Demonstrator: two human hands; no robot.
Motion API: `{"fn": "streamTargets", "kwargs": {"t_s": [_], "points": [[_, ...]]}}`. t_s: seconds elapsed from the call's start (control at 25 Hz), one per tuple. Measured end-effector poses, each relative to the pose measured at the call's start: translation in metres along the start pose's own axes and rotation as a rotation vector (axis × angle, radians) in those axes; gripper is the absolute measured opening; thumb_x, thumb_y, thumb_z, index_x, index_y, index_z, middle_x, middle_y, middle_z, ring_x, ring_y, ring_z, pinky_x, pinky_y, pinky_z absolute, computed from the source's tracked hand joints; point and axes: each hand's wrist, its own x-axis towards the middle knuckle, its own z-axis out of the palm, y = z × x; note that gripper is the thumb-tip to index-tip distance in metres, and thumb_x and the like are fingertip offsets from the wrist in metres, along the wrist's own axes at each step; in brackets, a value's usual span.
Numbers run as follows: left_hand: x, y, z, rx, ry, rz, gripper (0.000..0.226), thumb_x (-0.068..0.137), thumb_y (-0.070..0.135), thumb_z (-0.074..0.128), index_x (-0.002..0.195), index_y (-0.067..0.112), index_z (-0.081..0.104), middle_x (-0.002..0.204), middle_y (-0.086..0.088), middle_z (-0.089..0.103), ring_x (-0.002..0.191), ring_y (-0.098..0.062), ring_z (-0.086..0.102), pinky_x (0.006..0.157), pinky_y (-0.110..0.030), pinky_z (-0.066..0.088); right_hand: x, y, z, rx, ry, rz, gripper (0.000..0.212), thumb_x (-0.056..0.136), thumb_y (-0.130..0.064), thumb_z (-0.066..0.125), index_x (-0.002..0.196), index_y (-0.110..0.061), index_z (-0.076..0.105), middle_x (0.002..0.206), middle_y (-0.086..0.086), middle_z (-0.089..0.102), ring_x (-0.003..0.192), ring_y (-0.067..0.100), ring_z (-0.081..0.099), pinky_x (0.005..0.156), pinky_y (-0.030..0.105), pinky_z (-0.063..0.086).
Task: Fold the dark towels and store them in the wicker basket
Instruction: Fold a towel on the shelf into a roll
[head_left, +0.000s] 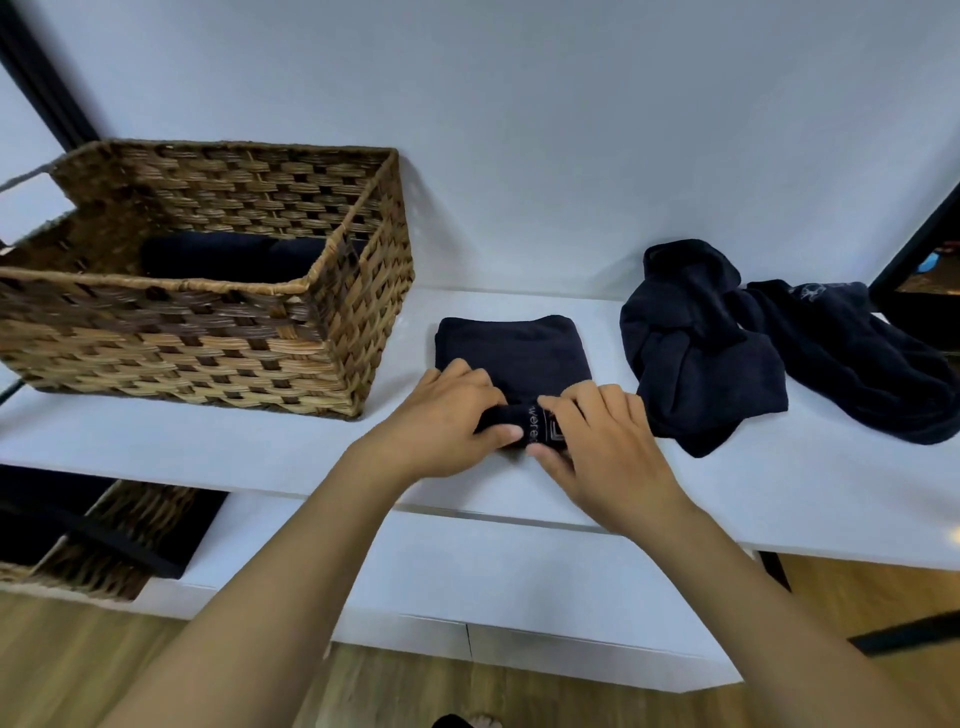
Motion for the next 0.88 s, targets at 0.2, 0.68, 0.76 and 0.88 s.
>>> {"fn": "streamTargets", "kwargs": {"t_s": [0.2,0.68,0.76,0.88], "points": [[0.019,-0.007,0.005,-0.100,0.006,-0.100,0.042,0.102,0.054,0.036,0.104,0.023,0.064,0.095,0.011,0.059,0.096,-0.016,0.048,0.086,-0.038,0.042,0.020,0.013,0.006,0.098,-0.080,0.056,0.054,0.097,-0.052,0.032,0.118,-0.018,0.069,0.095,0.000,0.059,0.081,0.024,0.051,0.075,0.039,0.042],[-0.006,0.010,0.036,0.318,0.370,-0.035,0.048,0.087,0.061,0.058,0.112,0.020,0.063,0.098,0.005,0.061,0.088,-0.021,0.054,0.076,-0.036,0.041,0.060,0.020,-0.027,0.572,-0.566,0.273,0.039,0.105,-0.052,0.036,0.090,-0.022,0.055,0.080,-0.007,0.058,0.072,0.013,0.054,0.066,0.032,0.045],[-0.002,0.012,0.023,0.295,0.290,-0.026,0.047,0.087,0.063,0.052,0.105,0.021,0.064,0.092,0.007,0.060,0.086,-0.019,0.052,0.074,-0.032,0.035,0.052,0.015,-0.024,0.431,-0.495,0.232,0.037,0.106,-0.049,0.031,0.094,-0.021,0.051,0.085,-0.005,0.056,0.075,0.016,0.051,0.065,0.033,0.041],[0.012,0.011,-0.004,0.108,0.038,-0.046,0.044,0.090,0.063,0.056,0.097,0.021,0.064,0.088,0.008,0.061,0.087,-0.016,0.051,0.075,-0.031,0.031,0.035,0.003,-0.005,-0.012,-0.085,0.049,0.034,0.105,-0.035,0.030,0.095,-0.014,0.055,0.092,0.003,0.052,0.078,0.023,0.044,0.068,0.035,0.037]]}}
